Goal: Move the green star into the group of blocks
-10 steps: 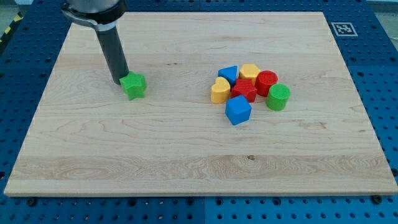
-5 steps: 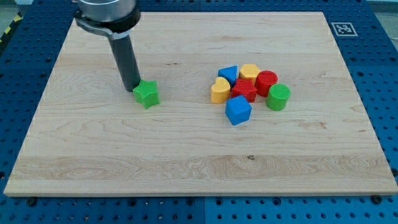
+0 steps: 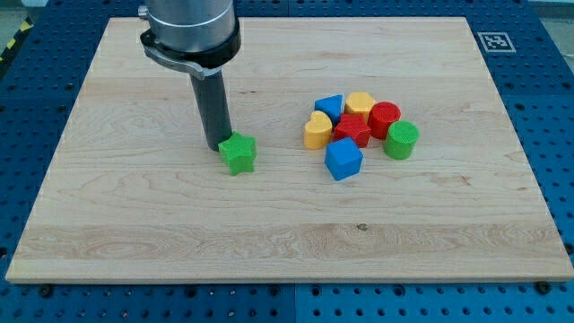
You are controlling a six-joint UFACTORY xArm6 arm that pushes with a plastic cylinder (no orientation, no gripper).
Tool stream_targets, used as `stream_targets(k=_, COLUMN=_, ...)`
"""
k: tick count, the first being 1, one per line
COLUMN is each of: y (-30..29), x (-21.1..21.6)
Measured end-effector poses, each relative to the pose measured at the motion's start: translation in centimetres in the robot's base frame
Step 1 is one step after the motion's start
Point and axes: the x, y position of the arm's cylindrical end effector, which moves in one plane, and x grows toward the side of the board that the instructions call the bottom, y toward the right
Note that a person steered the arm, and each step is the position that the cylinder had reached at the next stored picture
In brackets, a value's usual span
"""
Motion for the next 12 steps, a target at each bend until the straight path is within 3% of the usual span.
stream_targets(k=5, y=0.7, x=2.8)
stream_targets(k=7, y=5.3, x=5.4)
stream_targets(k=10, y=5.6, x=6.1)
stream_targets(k=12, y=9.7, x=6.7)
